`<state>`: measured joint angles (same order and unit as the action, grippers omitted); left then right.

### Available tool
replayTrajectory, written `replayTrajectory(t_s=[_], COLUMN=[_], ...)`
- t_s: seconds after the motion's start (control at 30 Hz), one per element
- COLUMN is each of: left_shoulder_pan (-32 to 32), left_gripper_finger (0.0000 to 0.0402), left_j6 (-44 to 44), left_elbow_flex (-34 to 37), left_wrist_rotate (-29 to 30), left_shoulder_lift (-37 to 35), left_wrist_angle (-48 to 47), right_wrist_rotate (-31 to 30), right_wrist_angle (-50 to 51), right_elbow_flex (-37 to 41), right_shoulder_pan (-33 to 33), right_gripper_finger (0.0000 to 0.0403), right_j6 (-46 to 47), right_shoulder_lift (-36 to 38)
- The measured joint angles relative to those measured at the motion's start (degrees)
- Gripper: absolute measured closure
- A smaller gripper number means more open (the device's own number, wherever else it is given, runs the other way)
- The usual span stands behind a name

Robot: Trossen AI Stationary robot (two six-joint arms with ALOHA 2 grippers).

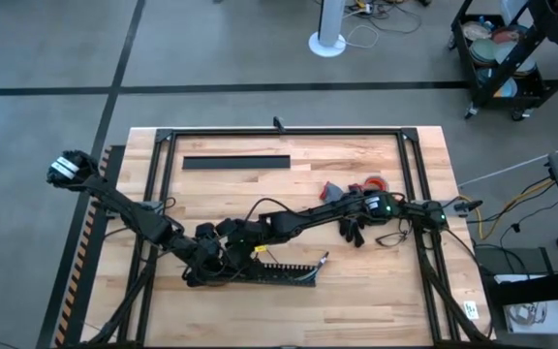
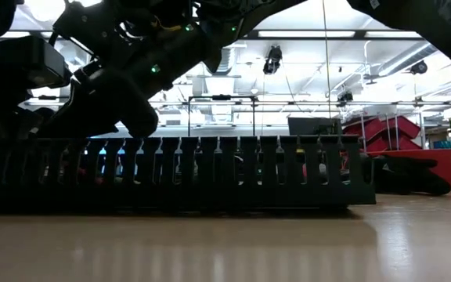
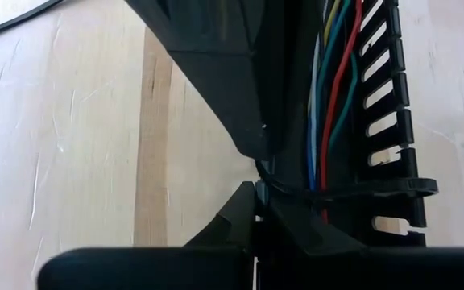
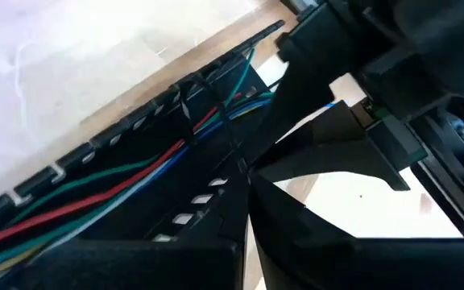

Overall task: Ziptie cables
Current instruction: Put the colored zip-tied cables into the black cable duct

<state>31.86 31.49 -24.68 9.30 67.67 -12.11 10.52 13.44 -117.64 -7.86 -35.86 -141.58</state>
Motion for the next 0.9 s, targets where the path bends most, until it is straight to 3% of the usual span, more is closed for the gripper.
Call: replayTrajectory(t_s=[0.9], left_shoulder_pan=[0.11], left_gripper_finger=[0.0401], left_j6=[0.24], left_elbow_flex=[0.06], left_wrist_rotate=[-1.03], left_shoulder_lift=[-1.95], left_wrist_angle=[-0.17], right_wrist_rotate=[-0.27], right_wrist_angle=[0.88], right_elbow_flex=[0.09], right_shoulder_pan=[0.17], right_gripper_finger=[0.0403], right_j6=[-20.77], right_shoulder_lift=[-0.26])
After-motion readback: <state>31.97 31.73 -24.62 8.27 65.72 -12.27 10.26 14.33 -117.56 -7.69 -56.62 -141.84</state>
